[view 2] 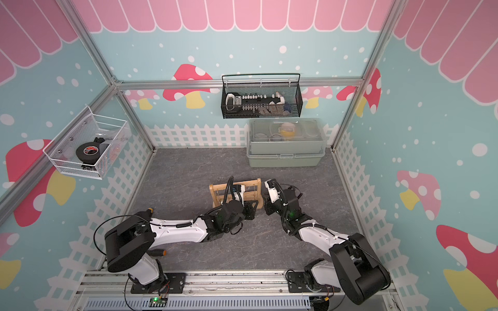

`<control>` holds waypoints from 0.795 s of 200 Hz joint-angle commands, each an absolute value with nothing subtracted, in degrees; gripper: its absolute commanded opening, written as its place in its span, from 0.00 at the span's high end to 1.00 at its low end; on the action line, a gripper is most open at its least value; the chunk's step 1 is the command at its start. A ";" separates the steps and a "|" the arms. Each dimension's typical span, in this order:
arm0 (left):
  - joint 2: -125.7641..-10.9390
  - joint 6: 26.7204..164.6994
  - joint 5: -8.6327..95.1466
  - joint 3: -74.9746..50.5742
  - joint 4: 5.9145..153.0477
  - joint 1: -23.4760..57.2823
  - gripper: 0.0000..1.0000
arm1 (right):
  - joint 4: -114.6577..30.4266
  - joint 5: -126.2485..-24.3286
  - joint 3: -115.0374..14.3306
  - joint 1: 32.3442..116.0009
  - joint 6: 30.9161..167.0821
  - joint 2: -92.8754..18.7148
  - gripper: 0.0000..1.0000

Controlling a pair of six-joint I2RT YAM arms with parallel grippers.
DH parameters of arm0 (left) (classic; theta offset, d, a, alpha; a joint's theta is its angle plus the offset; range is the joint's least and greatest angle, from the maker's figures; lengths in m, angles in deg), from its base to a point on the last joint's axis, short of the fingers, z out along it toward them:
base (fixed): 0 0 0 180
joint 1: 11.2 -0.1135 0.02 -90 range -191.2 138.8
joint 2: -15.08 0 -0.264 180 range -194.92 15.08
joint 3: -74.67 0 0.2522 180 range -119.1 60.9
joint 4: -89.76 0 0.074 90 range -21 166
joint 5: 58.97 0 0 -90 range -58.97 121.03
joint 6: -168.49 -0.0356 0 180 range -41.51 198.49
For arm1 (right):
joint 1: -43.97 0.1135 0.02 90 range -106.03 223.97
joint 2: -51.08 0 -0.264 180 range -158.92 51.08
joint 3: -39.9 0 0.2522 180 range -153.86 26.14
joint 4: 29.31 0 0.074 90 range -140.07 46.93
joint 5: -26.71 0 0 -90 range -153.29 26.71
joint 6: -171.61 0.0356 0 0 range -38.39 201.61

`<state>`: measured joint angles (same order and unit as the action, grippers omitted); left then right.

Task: Hang the necklace on the jewelry display stand
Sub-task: Adjust the necklace on the stand.

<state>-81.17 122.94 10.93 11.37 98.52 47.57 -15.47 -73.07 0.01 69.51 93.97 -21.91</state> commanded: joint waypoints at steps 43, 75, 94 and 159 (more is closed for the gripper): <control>-83.80 120.85 1.52 6.80 93.71 48.26 0.73 | -14.64 -72.47 -0.32 68.80 94.17 -22.47 0.85; -84.84 120.41 1.32 6.15 93.52 48.23 0.78 | -13.22 -74.07 -0.49 68.75 94.51 -23.11 0.85; -85.46 120.37 2.04 6.32 94.44 47.78 0.80 | -12.89 -74.34 -0.44 68.75 94.60 -23.23 0.85; -87.23 121.18 5.69 6.48 98.04 45.90 0.87 | -13.01 -74.79 -0.40 68.76 94.56 -23.51 0.84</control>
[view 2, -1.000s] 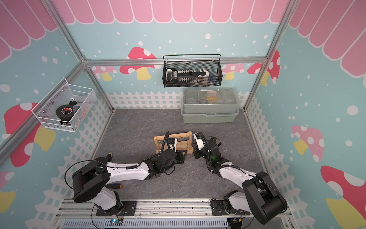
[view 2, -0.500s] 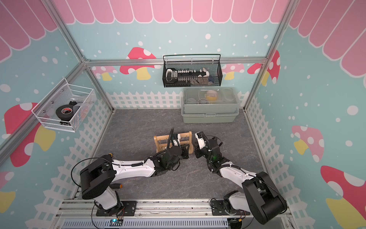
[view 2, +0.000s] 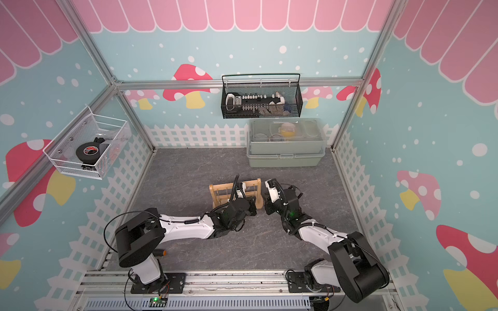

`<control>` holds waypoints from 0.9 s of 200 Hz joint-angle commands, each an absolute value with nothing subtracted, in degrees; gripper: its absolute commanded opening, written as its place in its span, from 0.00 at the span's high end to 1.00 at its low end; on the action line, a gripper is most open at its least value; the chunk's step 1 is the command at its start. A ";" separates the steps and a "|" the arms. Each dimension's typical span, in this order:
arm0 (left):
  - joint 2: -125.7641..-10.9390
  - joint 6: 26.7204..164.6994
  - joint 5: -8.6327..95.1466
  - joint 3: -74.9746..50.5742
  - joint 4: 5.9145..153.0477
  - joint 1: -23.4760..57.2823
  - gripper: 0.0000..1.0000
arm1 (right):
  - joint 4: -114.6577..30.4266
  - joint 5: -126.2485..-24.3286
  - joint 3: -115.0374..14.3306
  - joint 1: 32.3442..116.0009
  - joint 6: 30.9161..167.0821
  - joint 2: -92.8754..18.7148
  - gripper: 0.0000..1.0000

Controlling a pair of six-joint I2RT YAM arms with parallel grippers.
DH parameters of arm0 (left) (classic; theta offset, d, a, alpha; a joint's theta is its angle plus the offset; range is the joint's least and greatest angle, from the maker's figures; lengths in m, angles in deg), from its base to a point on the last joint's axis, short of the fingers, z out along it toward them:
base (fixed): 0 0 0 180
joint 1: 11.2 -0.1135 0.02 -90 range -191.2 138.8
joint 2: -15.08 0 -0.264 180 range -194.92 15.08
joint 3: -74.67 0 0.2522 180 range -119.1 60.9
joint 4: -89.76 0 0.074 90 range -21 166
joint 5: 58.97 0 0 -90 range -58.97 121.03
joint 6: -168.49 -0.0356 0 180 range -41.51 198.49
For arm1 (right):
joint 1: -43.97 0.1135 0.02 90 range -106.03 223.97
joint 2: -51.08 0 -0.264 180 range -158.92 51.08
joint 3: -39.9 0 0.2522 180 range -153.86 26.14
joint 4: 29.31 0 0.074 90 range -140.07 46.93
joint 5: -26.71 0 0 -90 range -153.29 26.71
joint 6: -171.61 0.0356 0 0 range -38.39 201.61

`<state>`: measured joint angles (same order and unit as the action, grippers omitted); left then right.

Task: Hang the necklace on the jewelry display stand
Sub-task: Adjust the necklace on the stand.

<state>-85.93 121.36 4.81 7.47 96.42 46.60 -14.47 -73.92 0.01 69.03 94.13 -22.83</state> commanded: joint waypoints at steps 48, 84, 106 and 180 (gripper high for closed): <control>-85.62 121.42 5.71 8.44 97.53 45.11 0.96 | -13.70 -74.80 -0.38 68.70 94.27 -22.90 0.84; -83.69 120.62 7.73 10.73 98.87 43.92 0.97 | -13.80 -75.44 -0.58 68.75 94.35 -23.17 0.84; -83.01 119.16 9.98 11.50 100.27 43.41 0.98 | -13.34 -78.82 -0.91 68.76 94.01 -23.65 0.84; -82.62 119.45 11.33 11.95 101.66 42.57 0.98 | -11.15 -86.91 -1.10 69.37 93.39 -24.77 0.76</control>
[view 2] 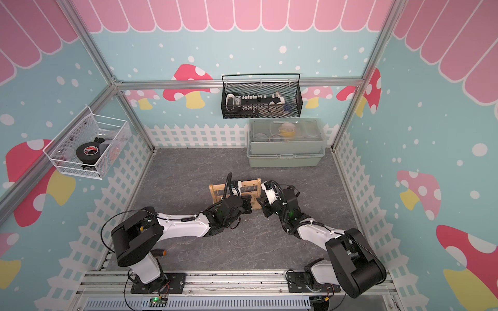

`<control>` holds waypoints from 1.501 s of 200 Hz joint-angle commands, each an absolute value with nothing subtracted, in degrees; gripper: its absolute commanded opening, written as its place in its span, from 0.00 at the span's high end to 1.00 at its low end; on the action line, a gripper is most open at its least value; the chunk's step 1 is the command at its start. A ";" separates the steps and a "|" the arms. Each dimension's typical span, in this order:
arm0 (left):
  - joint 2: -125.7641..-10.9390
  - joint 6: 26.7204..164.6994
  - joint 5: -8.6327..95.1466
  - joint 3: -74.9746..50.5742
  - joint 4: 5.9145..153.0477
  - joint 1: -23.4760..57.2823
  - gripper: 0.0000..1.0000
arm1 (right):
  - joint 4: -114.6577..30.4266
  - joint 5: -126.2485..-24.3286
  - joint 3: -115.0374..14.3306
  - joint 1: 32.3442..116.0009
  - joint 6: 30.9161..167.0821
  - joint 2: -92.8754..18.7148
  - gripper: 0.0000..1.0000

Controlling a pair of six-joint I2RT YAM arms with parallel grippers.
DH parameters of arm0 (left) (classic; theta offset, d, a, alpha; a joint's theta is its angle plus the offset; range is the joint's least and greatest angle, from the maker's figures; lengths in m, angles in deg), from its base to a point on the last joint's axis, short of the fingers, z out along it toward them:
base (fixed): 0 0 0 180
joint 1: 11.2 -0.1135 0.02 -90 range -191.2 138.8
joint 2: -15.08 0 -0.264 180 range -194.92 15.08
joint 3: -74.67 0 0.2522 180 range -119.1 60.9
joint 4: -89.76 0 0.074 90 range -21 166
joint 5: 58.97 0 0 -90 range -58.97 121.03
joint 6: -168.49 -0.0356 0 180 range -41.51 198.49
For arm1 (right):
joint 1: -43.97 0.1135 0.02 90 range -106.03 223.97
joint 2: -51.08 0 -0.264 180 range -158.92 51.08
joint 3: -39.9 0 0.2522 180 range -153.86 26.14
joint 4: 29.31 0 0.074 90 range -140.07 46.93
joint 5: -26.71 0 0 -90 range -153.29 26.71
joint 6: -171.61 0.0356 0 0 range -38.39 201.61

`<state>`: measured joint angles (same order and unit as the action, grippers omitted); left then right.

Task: Hang the necklace on the jewelry display stand
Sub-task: Adjust the necklace on the stand.

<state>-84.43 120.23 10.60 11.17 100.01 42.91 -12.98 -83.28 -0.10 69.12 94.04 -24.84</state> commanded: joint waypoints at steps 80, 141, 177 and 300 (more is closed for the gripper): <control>-82.21 119.53 11.41 12.22 101.54 42.59 0.98 | -5.37 -82.67 -2.69 70.73 95.02 -29.46 0.76; -82.35 119.71 11.76 12.26 101.56 42.51 0.98 | -2.29 -79.89 -3.62 71.61 96.10 -32.49 0.87; -81.79 119.53 11.69 12.30 101.22 42.11 0.98 | -2.87 -81.91 -2.66 71.69 96.37 -30.10 0.98; -80.82 119.71 11.97 12.65 100.99 41.80 0.98 | -14.98 -79.79 -2.62 71.70 93.25 -26.03 1.00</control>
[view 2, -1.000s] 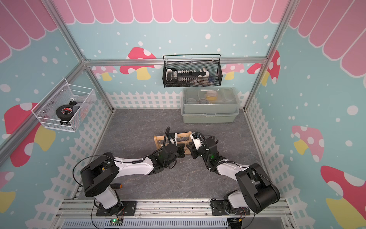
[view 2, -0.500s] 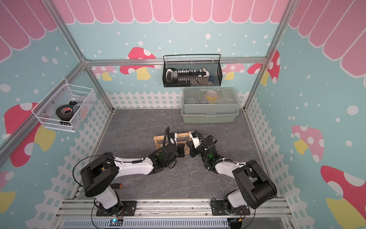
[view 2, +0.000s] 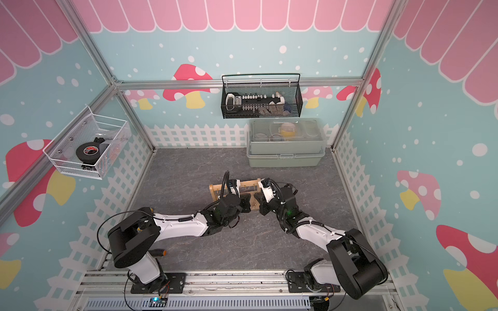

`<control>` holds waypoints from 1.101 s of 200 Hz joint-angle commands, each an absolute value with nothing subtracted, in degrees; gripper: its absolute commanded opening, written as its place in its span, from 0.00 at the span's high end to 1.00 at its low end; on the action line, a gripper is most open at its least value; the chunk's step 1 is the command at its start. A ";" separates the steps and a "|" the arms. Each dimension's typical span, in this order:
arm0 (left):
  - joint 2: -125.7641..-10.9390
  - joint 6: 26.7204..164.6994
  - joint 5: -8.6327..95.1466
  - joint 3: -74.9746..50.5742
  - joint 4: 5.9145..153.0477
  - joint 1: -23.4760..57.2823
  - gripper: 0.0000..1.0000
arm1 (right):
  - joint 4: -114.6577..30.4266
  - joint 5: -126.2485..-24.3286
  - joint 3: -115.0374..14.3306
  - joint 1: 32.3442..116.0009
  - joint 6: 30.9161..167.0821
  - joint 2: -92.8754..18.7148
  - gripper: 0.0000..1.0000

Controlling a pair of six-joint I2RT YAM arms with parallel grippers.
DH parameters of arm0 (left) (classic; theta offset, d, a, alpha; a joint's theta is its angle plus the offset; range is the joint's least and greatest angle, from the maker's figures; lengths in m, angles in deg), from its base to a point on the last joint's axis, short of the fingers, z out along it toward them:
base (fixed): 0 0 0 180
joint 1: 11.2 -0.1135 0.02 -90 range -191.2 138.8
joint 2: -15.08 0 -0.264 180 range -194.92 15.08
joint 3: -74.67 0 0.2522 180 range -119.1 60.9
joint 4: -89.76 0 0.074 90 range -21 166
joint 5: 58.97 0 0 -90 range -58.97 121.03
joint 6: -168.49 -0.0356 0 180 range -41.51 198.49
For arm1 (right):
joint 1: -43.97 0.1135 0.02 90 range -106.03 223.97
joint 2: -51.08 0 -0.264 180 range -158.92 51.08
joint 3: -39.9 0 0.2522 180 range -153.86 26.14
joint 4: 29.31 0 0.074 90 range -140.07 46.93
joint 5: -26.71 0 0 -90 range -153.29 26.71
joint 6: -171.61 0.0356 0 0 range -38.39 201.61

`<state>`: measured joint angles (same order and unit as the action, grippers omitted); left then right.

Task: Hang the necklace on the jewelry display stand
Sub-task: Adjust the necklace on the stand.

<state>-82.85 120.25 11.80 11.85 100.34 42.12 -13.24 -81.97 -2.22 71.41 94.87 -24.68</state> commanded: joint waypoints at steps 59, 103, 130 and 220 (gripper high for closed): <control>-81.25 120.05 12.13 12.56 101.43 41.78 0.98 | -14.97 -77.16 -2.58 71.69 92.86 -26.13 0.99; -80.94 119.98 11.96 12.70 101.11 41.80 0.97 | -14.34 -79.18 -3.34 71.73 93.16 -26.73 0.99; -81.37 120.09 12.26 12.48 101.04 41.80 0.97 | -15.85 -80.03 -2.47 71.73 92.97 -25.06 0.99; -82.10 120.53 13.19 12.12 101.37 41.80 0.97 | -19.78 -81.83 -1.05 71.83 93.13 -20.05 0.99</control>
<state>-82.50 120.29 13.09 12.04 100.36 42.12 -18.47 -80.48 -2.00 71.41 93.82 -20.29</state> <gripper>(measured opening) 0.050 0.048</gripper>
